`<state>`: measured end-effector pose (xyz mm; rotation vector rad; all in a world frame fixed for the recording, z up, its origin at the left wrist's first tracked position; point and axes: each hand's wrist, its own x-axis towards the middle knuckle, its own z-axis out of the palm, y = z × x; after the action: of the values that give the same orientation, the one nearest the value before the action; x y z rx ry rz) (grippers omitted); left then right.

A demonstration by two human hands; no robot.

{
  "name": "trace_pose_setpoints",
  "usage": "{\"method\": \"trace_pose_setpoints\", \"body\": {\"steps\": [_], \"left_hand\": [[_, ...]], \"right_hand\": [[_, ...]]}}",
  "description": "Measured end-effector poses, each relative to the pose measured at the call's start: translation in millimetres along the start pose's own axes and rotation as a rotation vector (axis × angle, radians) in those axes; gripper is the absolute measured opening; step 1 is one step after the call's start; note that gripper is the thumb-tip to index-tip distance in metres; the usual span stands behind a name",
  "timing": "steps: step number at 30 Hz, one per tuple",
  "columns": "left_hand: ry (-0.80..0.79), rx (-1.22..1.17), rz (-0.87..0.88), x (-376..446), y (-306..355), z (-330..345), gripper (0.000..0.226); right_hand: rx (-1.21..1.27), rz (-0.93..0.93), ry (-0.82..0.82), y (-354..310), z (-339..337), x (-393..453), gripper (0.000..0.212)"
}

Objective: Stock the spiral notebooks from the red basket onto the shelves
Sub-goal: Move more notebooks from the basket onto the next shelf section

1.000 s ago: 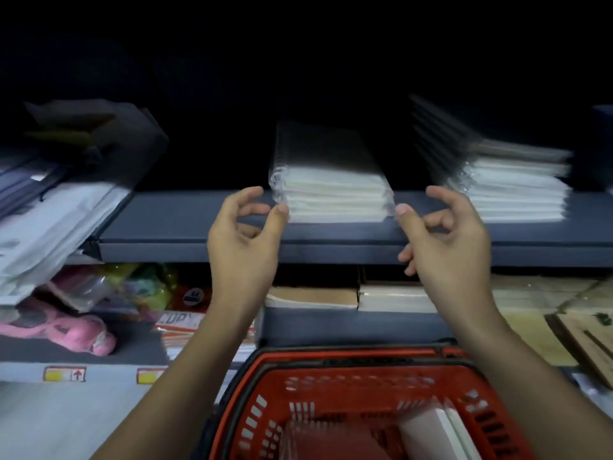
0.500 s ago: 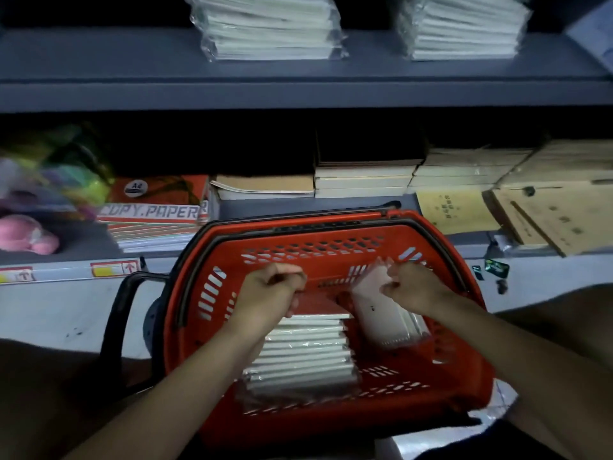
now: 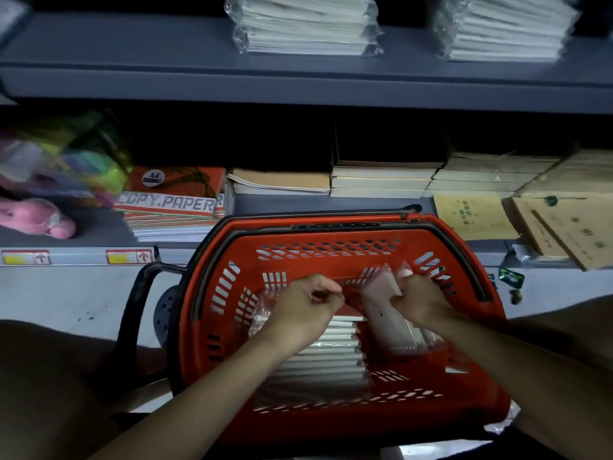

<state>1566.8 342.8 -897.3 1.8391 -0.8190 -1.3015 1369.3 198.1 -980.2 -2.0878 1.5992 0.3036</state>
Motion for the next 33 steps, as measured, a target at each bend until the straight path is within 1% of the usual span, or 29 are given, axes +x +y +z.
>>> {"method": "trace_pose_setpoints", "body": {"steps": [2, 4, 6, 8, 11, 14, 17, 20, 22, 24, 26, 27, 29, 31, 32, 33], "left_hand": [[-0.017, 0.007, -0.004, -1.6, -1.6, -1.1, 0.011], [-0.026, 0.016, -0.008, -3.6, -2.6, -2.8, 0.014], [-0.043, 0.032, -0.008, -6.3, -3.1, -4.2, 0.015], [-0.059, 0.037, 0.001, -10.3, -3.5, -5.1, 0.014], [-0.077, 0.051, 0.011, -22.7, -3.0, -6.3, 0.010], [-0.151, 0.018, -0.002, -35.2, -0.8, -6.3, 0.011], [-0.231, -0.021, 0.024, -45.7, 9.4, -5.3, 0.009], [-0.292, -0.157, 0.087, -58.1, 33.2, -2.1, 0.020], [-0.267, -0.303, 0.148, -67.1, 53.1, -2.5, 0.029], [-0.209, -0.534, 0.216, -76.8, 72.7, -8.0, 0.040], [-0.202, -0.742, 0.302, -86.6, 88.7, -17.5, 0.051], [-0.201, -0.800, 0.346, -92.3, 95.6, -23.6, 0.052], [-0.154, -0.780, 0.434, -101.9, 106.1, -39.7, 0.049], [-0.021, -0.649, 0.514, -106.1, 112.2, -58.9, 0.042], [0.039, -0.582, 0.550, -106.7, 115.0, -69.2, 0.039], [0.095, -0.519, 0.578, -106.8, 118.3, -78.9, 0.038]], "right_hand": [[0.030, -0.005, -0.025, -6.1, -9.7, -5.3, 0.027], [0.074, -0.008, -0.038, -15.2, -23.9, -15.0, 0.030], [0.103, -0.051, -0.007, -23.3, -44.7, -26.6, 0.028], [0.165, -0.104, 0.052, -29.8, -73.1, -42.1, 0.016], [0.406, -0.162, 0.086, -36.6, -126.6, -81.3, 0.018], [0.665, -0.226, 0.127, -35.7, -171.0, -122.5, 0.016], [0.931, -0.261, 0.182, -35.0, -192.5, -151.7, 0.017], [1.223, -0.287, 0.174, -46.6, -193.2, -172.4, 0.015], [1.461, -0.290, 0.133, -62.1, -185.8, -180.6, 0.020], [1.680, -0.321, 0.068, -79.2, -177.0, -183.6, 0.022], [1.822, -0.327, 0.033, -97.5, -169.0, -185.2, 0.024], [1.857, -0.328, 0.014, -106.0, -164.8, -186.1, 0.026], [1.868, -0.356, -0.040, -117.8, -157.6, -185.8, 0.021], [1.821, -0.402, -0.115, -122.5, -157.0, -184.6, 0.007], [1.811, -0.403, -0.132, -120.7, -159.8, -182.2, 0.008], [1.800, -0.397, -0.127, -117.2, -163.8, -178.7, 0.018]]}}
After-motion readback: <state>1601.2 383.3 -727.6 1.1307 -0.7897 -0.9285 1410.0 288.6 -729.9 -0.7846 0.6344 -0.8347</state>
